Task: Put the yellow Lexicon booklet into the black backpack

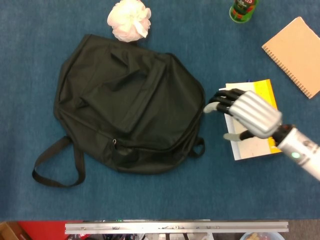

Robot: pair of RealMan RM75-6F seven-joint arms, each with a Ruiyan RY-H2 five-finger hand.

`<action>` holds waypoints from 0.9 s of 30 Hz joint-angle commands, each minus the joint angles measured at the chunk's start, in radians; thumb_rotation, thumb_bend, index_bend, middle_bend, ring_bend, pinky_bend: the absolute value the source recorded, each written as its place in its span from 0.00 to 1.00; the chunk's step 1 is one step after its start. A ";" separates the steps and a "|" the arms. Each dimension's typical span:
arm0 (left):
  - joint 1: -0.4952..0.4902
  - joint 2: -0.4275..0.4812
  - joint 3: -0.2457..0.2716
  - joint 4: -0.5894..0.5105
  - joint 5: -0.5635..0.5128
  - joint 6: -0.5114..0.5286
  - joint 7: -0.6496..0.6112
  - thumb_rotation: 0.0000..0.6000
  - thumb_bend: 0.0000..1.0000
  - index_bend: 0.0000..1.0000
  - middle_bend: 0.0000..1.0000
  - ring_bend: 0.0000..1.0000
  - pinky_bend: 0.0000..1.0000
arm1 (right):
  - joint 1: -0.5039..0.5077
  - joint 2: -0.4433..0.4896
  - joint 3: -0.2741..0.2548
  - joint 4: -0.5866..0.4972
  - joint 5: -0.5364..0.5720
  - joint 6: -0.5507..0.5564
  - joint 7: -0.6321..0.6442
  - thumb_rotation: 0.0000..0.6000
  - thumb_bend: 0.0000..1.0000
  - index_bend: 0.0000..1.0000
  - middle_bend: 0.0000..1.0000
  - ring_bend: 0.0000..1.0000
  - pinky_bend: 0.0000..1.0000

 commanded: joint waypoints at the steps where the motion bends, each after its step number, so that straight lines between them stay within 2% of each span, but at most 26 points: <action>1: 0.000 -0.001 0.000 -0.003 0.000 -0.001 0.004 1.00 0.23 0.18 0.20 0.20 0.20 | -0.026 0.078 -0.040 -0.013 -0.035 0.038 0.012 1.00 0.00 0.33 0.33 0.23 0.34; 7: -0.007 -0.007 0.002 -0.012 0.006 -0.009 0.020 1.00 0.23 0.18 0.20 0.20 0.20 | -0.057 0.153 -0.088 0.018 -0.042 0.040 -0.032 1.00 0.00 0.33 0.33 0.23 0.34; 9: -0.011 -0.012 0.004 -0.018 0.010 -0.015 0.024 1.00 0.23 0.18 0.20 0.20 0.20 | -0.070 0.157 -0.104 0.076 -0.046 0.037 -0.050 1.00 0.00 0.33 0.33 0.23 0.34; 18: -0.008 -0.014 0.013 -0.029 0.012 -0.018 0.025 1.00 0.23 0.18 0.20 0.20 0.20 | -0.094 0.015 -0.129 0.418 -0.110 0.111 0.008 1.00 0.00 0.33 0.33 0.23 0.34; 22: -0.002 -0.013 0.016 -0.027 0.008 -0.016 0.018 1.00 0.23 0.18 0.20 0.20 0.20 | -0.100 -0.031 -0.139 0.511 -0.121 0.121 0.018 1.00 0.00 0.30 0.32 0.20 0.31; 27: -0.001 -0.011 0.020 -0.029 0.016 -0.015 0.010 1.00 0.23 0.18 0.21 0.20 0.20 | -0.100 -0.089 -0.126 0.596 -0.110 0.133 0.034 1.00 0.00 0.29 0.31 0.18 0.28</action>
